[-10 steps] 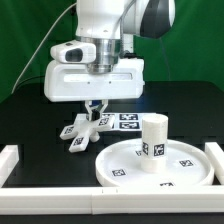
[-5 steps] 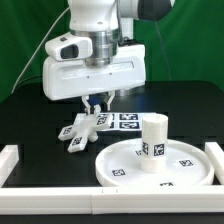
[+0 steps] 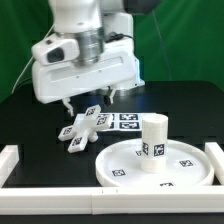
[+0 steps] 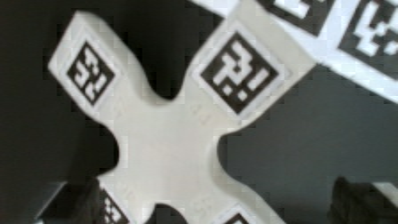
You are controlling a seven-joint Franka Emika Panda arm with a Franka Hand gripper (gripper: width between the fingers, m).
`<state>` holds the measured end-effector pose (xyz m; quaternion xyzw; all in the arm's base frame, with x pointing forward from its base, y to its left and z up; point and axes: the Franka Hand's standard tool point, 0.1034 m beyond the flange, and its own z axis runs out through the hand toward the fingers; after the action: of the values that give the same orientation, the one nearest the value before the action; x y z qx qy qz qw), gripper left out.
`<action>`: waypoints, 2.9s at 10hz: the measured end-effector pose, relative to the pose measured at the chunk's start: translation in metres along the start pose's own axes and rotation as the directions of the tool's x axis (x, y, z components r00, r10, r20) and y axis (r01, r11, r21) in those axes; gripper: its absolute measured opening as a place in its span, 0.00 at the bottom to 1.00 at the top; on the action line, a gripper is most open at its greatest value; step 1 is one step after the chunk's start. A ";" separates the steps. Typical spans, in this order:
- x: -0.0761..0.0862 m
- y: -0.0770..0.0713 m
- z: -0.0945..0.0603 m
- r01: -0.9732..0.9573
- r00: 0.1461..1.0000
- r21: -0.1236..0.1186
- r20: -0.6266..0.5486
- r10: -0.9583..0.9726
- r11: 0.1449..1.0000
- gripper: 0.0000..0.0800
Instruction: Assemble round table
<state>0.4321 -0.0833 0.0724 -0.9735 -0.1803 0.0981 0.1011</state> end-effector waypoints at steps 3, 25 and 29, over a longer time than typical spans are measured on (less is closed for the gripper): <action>-0.005 0.021 -0.008 -0.019 1.000 0.248 0.009 0.017 0.969 0.81; 0.016 0.036 0.017 -0.016 0.971 0.238 -0.228 0.071 0.971 0.81; -0.004 0.017 0.018 0.000 0.968 0.233 -0.243 0.059 0.972 0.81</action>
Offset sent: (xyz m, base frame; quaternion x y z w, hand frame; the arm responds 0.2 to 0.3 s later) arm -0.0079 0.0076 -0.0022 0.2465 0.0551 0.0610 0.9657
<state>0.4298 -0.0970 0.0515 -0.9623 -0.1391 -0.0025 0.2339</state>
